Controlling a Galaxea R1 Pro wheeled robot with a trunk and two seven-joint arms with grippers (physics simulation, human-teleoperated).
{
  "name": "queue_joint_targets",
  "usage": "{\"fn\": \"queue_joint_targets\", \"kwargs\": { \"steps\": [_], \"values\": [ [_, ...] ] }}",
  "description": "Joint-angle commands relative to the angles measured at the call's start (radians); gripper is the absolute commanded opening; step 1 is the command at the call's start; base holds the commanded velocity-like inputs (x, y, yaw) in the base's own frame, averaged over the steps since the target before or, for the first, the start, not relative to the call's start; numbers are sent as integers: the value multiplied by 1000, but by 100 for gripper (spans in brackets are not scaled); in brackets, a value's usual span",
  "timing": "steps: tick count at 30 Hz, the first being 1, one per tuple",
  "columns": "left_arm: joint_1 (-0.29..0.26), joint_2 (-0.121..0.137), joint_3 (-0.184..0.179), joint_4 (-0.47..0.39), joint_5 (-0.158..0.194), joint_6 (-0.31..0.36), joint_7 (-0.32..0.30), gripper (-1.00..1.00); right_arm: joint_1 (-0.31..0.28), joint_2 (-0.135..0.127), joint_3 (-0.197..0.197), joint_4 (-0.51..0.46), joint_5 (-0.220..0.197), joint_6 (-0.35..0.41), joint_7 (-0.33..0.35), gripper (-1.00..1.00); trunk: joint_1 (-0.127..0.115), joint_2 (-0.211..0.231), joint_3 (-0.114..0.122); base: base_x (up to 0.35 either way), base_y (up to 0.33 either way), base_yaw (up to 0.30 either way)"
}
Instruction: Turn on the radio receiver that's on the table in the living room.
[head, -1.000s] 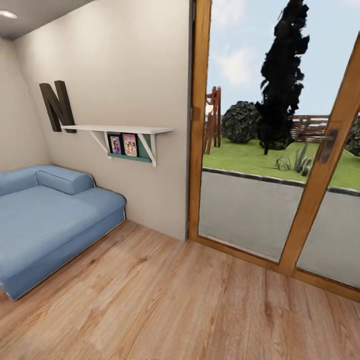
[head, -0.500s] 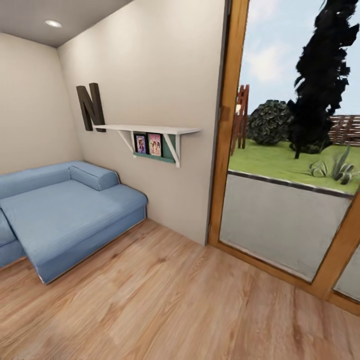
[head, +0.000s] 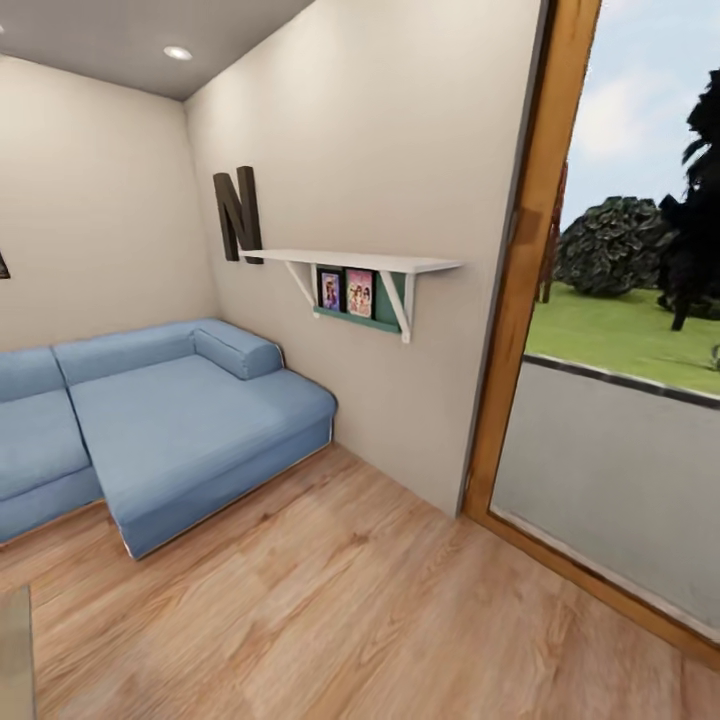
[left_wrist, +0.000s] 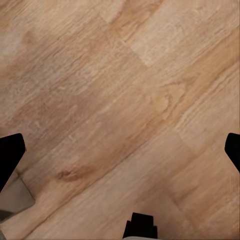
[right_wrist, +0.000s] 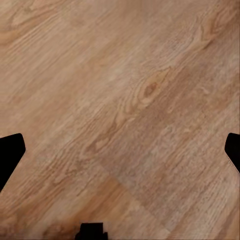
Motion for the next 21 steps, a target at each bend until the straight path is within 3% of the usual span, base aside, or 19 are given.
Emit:
{"fn": "queue_joint_targets", "kwargs": {
  "steps": [1, 21],
  "values": [
    [0, 0, 0, 0, 0, 0, 0, 100, 0, 0, 0, 0, 0, 0, 0, 100, 0, 0, 0, 325, 0, 295],
    [0, 0, 0, 0, 0, 0, 1, 100, 0, 0, 0, 0, 0, -1, 0, 100, 0, 0, 0, 325, 0, 295]
  ]
}}
